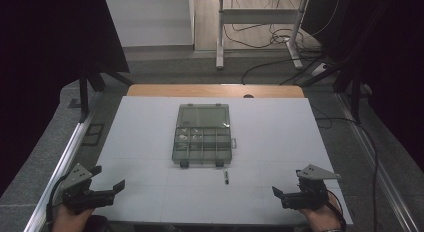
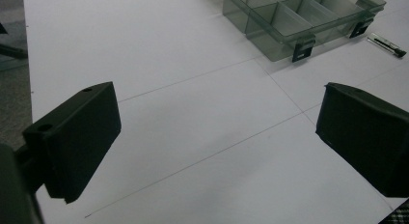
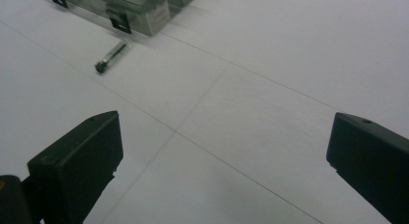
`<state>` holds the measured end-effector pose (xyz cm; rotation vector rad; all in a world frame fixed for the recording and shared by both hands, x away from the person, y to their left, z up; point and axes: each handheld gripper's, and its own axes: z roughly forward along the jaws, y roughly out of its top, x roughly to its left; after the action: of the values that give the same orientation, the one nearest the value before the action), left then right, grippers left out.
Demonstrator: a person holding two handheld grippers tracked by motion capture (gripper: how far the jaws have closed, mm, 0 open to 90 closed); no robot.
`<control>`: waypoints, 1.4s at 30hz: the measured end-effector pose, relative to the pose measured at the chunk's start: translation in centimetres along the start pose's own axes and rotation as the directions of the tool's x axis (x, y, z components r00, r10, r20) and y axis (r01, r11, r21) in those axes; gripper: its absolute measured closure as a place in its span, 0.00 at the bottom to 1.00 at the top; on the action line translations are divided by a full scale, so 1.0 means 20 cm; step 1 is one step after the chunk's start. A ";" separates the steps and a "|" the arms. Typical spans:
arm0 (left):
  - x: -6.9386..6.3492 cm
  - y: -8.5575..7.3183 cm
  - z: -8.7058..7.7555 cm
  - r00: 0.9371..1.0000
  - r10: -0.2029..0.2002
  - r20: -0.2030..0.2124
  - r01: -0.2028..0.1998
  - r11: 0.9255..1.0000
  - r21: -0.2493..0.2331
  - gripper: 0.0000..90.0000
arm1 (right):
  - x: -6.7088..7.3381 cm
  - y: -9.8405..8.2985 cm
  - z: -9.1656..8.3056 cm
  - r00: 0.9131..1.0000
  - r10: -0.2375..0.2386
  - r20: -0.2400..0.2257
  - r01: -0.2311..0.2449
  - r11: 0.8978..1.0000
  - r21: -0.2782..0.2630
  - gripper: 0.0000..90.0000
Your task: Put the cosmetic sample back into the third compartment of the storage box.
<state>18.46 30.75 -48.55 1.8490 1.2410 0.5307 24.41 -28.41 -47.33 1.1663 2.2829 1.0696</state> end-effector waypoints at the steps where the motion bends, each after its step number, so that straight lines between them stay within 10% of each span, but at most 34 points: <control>1: 0.00 0.00 0.00 1.000 0.000 0.001 0.000 1.000 0.002 0.02 | 0.00 0.00 0.01 1.000 0.000 -0.009 0.000 1.000 -0.004 0.00; 42: 0.01 0.00 0.00 1.000 -0.014 0.007 0.014 1.000 0.007 0.02 | 0.13 0.13 0.16 0.991 -0.082 -0.105 0.084 0.996 0.009 0.00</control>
<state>18.62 30.88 -48.60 1.8448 1.2521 0.5126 26.29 -23.81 -47.36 1.0329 2.3985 1.1098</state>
